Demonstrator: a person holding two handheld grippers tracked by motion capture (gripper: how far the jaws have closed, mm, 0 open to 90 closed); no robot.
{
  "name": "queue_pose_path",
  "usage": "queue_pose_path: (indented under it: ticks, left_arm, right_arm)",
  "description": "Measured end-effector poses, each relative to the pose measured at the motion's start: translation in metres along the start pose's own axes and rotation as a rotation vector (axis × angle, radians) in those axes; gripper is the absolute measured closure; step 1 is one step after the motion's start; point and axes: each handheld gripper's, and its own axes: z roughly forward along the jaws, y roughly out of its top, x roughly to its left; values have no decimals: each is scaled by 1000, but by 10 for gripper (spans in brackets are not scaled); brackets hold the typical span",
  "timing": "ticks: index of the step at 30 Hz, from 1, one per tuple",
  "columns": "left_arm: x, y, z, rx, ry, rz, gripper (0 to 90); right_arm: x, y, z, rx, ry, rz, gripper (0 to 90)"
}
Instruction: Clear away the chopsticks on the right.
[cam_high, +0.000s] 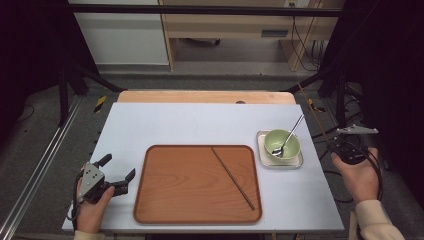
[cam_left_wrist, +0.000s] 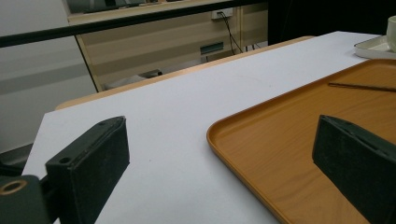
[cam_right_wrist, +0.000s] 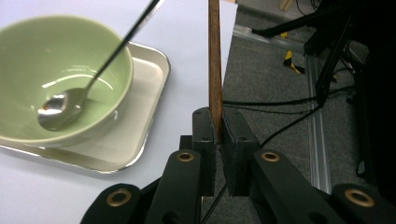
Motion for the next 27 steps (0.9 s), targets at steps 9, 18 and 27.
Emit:
queue_pose_path:
  ticks: [9, 18, 27]
  left_arm:
    - [0, 0, 0, 2, -2, 4, 35]
    - [0, 1, 0, 1, -2, 4, 35]
    - [1, 1, -1, -2, -1, 3, 35]
  right_arm:
    - [23, 12, -26, -64, 43, -38, 848]
    - [78, 13, -39, -62, 156, -114, 848]
    - [135, 1, -35, -1, 271, -191, 848]
